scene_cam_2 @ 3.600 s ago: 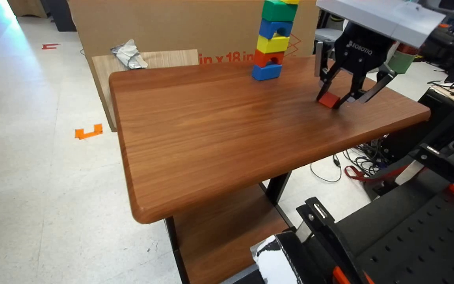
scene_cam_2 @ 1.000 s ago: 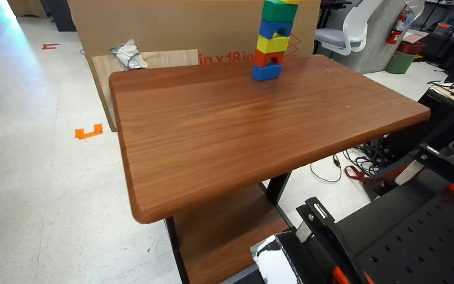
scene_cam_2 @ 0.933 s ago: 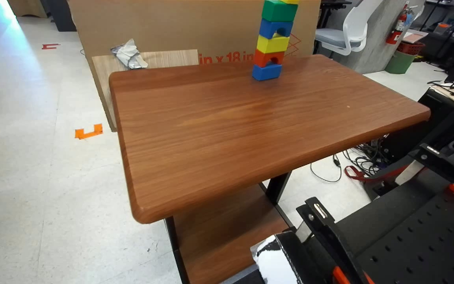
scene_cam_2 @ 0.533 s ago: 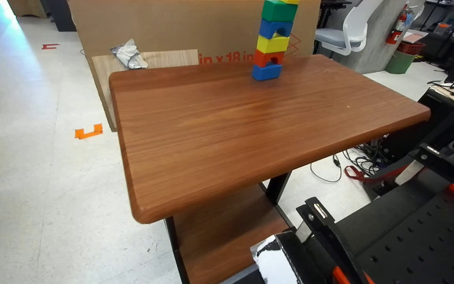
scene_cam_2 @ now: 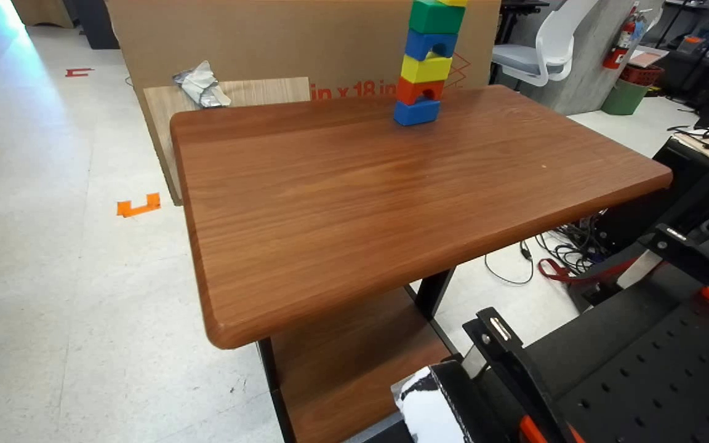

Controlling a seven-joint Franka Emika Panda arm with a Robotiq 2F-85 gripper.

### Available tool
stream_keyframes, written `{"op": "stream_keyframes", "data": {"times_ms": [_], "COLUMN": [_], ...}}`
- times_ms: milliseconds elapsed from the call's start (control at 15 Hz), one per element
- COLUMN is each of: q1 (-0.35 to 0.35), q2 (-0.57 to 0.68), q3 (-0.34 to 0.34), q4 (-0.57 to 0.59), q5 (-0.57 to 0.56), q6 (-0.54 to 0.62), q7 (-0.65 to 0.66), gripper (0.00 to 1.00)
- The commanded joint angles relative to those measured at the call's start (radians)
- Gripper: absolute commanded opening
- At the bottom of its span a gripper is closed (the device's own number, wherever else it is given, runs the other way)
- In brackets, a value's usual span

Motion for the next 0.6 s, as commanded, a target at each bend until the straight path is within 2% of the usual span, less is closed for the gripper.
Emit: {"op": "stream_keyframes", "data": {"times_ms": [0, 267, 333, 400, 533], "q1": [-0.002, 0.003, 0.005, 0.005, 0.005], "q2": [0.015, 0.019, 0.020, 0.021, 0.019], "q3": [0.002, -0.004, -0.005, -0.005, -0.005], "q4": [0.041, 0.050, 0.052, 0.054, 0.056], "q5": [-0.012, -0.032, -0.037, -0.036, -0.033], "q6": [-0.054, -0.068, -0.070, -0.073, -0.079], "q7": [-0.022, -0.003, 0.002, 0.006, 0.014], "gripper": [0.08, 0.08, 0.58, 0.59, 0.73]}}
